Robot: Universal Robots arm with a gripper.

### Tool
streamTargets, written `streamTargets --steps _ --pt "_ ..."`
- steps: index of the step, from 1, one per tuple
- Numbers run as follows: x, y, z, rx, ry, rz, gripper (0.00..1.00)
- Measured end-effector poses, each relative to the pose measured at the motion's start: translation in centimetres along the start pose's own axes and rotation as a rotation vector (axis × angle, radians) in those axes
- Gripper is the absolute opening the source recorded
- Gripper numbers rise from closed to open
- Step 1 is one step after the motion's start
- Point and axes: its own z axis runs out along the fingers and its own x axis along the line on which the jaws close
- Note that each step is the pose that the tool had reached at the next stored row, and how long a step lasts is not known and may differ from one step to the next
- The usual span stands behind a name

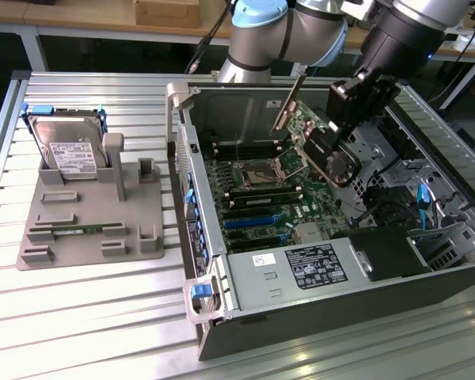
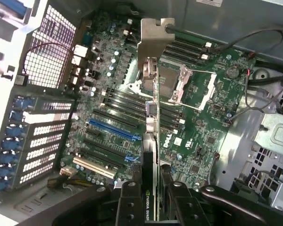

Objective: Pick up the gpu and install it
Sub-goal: 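Insert the gpu into the slot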

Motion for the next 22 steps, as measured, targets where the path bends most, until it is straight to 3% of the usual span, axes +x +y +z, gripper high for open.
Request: streamTargets --steps 2,9,22 --pt "0.0 0.0 0.01 0.0086 0.0013 -0.054 0.26" --pt "-0.01 0.0 0.02 0.0293 0.0044 -0.183 0.26" --pt "-0.01 0.0 0.05 0.077 0.0116 -0.48 0.26"
